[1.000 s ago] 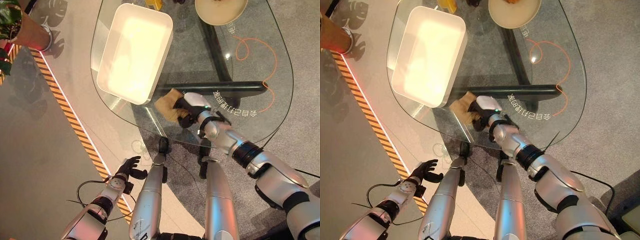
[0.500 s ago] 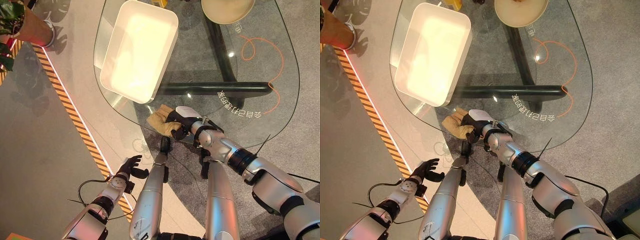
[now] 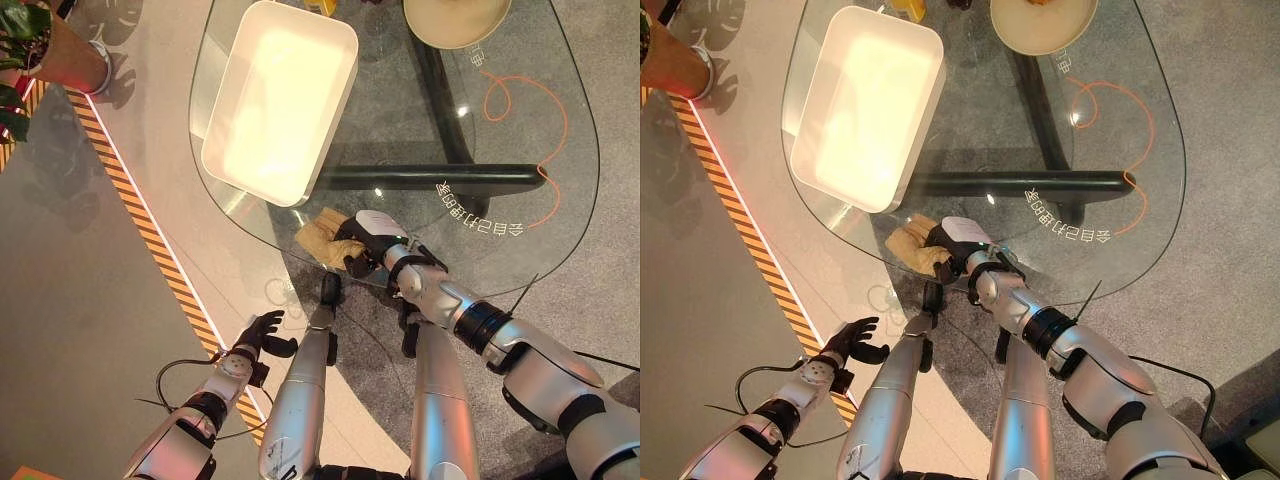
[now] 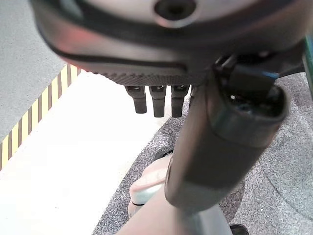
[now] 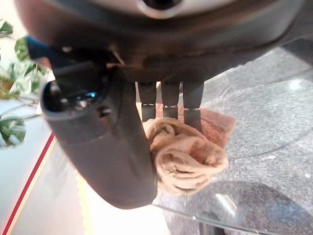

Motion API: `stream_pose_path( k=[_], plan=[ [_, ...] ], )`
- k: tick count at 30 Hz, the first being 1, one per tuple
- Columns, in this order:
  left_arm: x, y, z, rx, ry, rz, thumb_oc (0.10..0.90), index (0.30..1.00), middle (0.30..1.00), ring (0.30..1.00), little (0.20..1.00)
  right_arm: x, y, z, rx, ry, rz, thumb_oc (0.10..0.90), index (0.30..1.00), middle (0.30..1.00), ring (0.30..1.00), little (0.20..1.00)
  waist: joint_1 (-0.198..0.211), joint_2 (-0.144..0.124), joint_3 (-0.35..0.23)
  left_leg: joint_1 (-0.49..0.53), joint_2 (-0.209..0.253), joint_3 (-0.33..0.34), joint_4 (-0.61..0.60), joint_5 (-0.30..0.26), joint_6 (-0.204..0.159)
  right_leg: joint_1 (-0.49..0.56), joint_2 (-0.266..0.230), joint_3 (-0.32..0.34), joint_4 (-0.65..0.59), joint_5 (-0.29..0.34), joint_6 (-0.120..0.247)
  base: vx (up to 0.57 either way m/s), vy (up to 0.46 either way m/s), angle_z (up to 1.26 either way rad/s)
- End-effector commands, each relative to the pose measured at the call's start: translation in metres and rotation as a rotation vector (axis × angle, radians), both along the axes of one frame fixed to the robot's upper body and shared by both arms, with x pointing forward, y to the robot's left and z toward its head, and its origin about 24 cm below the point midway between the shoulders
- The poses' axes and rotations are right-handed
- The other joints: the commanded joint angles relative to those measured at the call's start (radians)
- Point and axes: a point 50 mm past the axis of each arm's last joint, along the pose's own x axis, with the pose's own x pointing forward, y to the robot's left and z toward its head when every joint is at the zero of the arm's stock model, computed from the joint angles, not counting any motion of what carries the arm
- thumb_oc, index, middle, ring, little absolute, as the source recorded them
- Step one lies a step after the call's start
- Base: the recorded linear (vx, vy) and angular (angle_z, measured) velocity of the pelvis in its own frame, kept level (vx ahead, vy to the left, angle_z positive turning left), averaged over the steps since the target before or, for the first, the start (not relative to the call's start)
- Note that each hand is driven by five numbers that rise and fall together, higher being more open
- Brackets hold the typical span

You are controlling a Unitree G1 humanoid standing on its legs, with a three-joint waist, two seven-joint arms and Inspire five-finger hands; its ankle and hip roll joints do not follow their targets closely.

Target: Wipe the table with a cloth and put it in the basket.

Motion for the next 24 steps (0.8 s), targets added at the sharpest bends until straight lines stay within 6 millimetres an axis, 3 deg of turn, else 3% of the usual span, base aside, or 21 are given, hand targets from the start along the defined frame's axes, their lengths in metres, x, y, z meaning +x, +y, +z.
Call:
stream_pose_path(
  k=[1, 4, 11, 18, 24],
  plan=[
    [-0.007, -0.003, -0.009, -0.003, 0.040, -0.002, 0.800, 0.900, 0.900, 0.900, 0.900, 0.024, -0.026, 0.082, 0.269, -0.378, -0.244, 0.100, 0.300, 0.300, 0.300, 0.200, -0.011, 0.002, -0.006, -0.024, -0.059, 0.112, 0.084, -0.043, 0.082, 0.046, 0.037, -0.045, -0.113, 0.079, 0.002, 0.00, 0.000, 0.00],
    [-0.010, -0.002, -0.011, -0.001, 0.043, 0.006, 0.800, 0.900, 0.900, 0.900, 0.900, 0.029, -0.058, 0.104, 0.370, -0.484, -0.418, 0.100, 0.300, 0.300, 0.300, 0.200, -0.009, -0.001, -0.006, -0.031, -0.053, 0.112, 0.093, -0.048, 0.085, 0.040, 0.039, -0.045, -0.101, 0.077, 0.003, 0.00, 0.000, 0.00],
    [-0.018, 0.005, -0.014, -0.002, 0.050, 0.024, 0.800, 0.900, 0.900, 0.900, 0.900, 0.027, -0.115, 0.143, 0.459, -0.665, -0.642, 0.100, 0.300, 0.300, 0.300, 0.200, -0.009, -0.003, -0.006, -0.041, -0.049, 0.109, 0.105, -0.061, 0.092, 0.022, 0.051, -0.038, -0.080, 0.070, 0.000, 0.00, 0.000, 0.00],
    [-0.019, 0.011, -0.013, -0.006, 0.047, 0.032, 0.800, 0.900, 0.900, 0.900, 0.900, 0.017, -0.162, 0.165, 0.419, -0.779, -0.773, 0.100, 0.300, 0.300, 0.300, 0.200, -0.012, -0.003, -0.006, -0.051, -0.048, 0.107, 0.118, -0.071, 0.098, 0.012, 0.053, -0.033, -0.069, 0.061, -0.002, 0.00, 0.005, -0.02],
    [-0.019, 0.019, -0.010, -0.003, 0.045, 0.039, 0.800, 0.900, 0.900, 0.900, 0.900, 0.007, -0.195, 0.168, 0.381, -0.816, -0.886, 0.100, 0.300, 0.300, 0.300, 0.200, -0.015, -0.008, -0.006, -0.055, -0.047, 0.104, 0.124, -0.078, 0.101, 0.011, 0.054, -0.034, -0.068, 0.057, -0.001, 0.00, 0.000, 0.00]
  ],
)
